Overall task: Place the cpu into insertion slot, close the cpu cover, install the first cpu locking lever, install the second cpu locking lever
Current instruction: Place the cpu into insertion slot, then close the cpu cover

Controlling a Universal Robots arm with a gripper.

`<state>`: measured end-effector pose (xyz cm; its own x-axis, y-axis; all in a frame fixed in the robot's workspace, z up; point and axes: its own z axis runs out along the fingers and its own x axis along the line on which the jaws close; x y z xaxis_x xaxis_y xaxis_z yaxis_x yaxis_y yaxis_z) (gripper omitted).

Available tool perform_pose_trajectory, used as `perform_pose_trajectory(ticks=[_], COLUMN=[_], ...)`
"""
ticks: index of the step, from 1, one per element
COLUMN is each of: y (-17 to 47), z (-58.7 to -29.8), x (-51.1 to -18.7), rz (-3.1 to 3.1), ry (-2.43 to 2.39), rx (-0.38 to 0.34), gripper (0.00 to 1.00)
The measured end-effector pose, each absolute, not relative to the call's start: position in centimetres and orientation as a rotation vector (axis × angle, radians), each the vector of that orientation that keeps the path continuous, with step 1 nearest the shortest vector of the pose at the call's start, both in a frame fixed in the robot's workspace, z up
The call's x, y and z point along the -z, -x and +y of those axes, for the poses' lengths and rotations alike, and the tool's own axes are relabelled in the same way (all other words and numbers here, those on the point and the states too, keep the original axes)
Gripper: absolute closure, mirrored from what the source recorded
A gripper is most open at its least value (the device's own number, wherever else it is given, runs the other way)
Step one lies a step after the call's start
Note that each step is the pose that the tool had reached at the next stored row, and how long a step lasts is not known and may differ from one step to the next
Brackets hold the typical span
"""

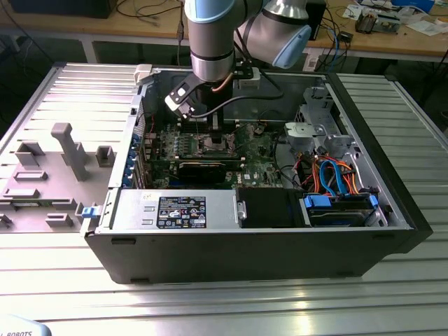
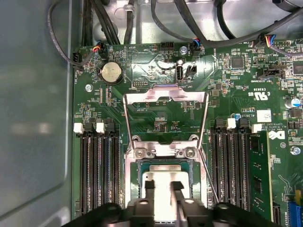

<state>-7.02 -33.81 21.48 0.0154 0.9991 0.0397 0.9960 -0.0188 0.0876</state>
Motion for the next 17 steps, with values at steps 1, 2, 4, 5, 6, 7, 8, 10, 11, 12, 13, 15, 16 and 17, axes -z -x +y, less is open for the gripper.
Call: perform_pose_trajectory(ticks=[1,2,4,5,6,7,8,10,11,12,13,15,16,17], y=[7.02,7.02,7.02,7.02,7.02,7.02,7.02,7.02,7.02,7.02,7.00,6.91,6.84,6.81], z=[-33.81,-33.81,-33.81,-33.81,-33.81,-33.81,-33.81,-33.81,-33.81,-33.81,-33.81,-33.81,-33.81,-33.82], x=[-21.49,-21.49,-21.50,-21.51,-21.51,-21.51,-21.52,-21.62,-21.63,-21.63,-21.63,-21.64,-21.63,-21.64], rz=[2.176,2.176,2.176,2.176,2.176,2.176,2.176,2.176,2.176,2.176,2.176,2.177,2.178,2.179], ry=[-2.213,-2.213,-2.213,-2.213,-2.213,-2.213,-2.213,-2.213,-2.213,-2.213,-2.213,-2.215,-2.216,-2.217], rx=[-0.139,-0.140,-0.140,-0.140,-0.140,-0.140,-0.139,-0.139,-0.139,-0.139,-0.139,-0.135,-0.133,-0.131], gripper=[0.77,0.83,0.89,0.89,0.89,0.89,0.89,0.89,0.89,0.89,0.89,0.89,0.89,0.89])
